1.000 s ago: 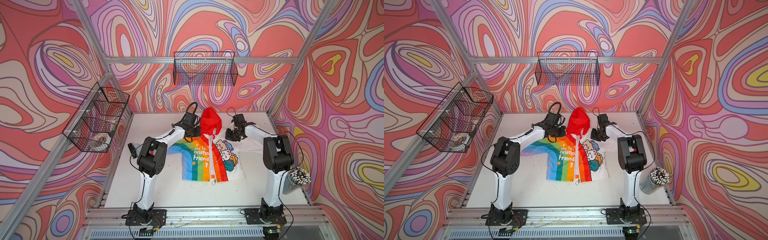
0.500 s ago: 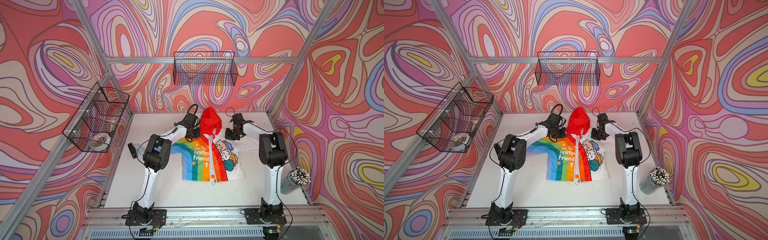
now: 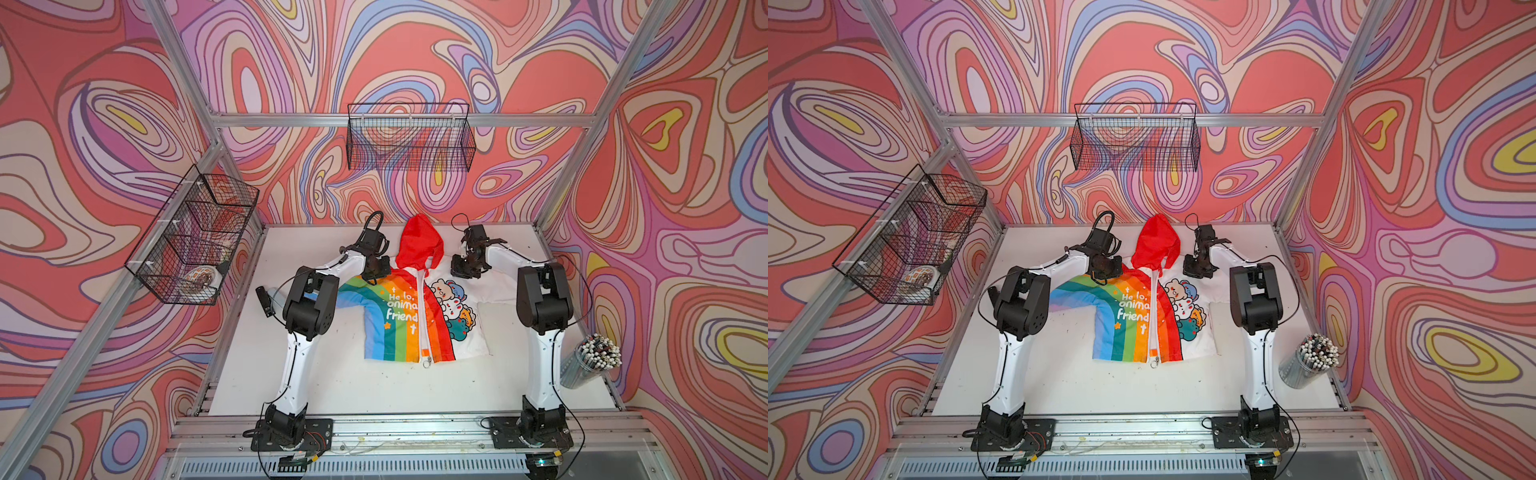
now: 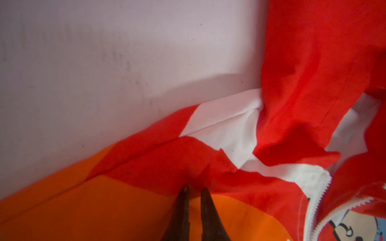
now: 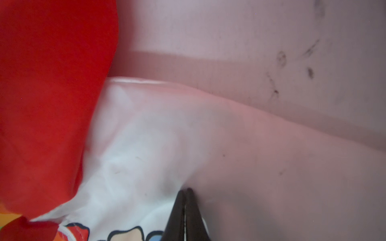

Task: Unzip the jacket
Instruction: Smooth out the jacket at the center of the board.

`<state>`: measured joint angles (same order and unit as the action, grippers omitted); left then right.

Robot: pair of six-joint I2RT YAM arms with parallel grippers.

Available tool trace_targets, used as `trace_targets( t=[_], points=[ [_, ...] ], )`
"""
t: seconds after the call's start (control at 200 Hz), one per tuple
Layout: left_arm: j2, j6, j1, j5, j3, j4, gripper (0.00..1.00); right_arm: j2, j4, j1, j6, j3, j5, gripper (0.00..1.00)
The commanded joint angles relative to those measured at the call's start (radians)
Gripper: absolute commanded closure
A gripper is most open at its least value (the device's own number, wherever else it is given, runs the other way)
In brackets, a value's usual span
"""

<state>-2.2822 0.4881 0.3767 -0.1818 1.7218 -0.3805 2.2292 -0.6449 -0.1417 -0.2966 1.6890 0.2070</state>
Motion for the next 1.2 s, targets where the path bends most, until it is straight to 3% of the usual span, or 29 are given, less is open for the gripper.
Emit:
trace_targets(
  t=[0.0,0.716,1.082,1.197],
  points=[
    [-0.023,0.019,-0.033,0.088,-0.082,-0.102,0.86,0.043,-0.043,0.027,-0.004,-0.035,-0.066,0.92],
    [0.092,0.074,-0.099,0.164,-0.315,-0.091,0.89,-0.011,-0.038,0.083,-0.053,-0.141,-0.083,0.92],
    [0.152,0.074,-0.13,0.149,-0.398,-0.055,0.88,-0.075,-0.048,0.083,-0.06,-0.183,-0.154,0.91],
    [0.173,0.06,-0.129,0.113,-0.387,-0.053,0.87,-0.154,0.025,0.083,-0.036,-0.239,-0.111,0.91]
  ],
)
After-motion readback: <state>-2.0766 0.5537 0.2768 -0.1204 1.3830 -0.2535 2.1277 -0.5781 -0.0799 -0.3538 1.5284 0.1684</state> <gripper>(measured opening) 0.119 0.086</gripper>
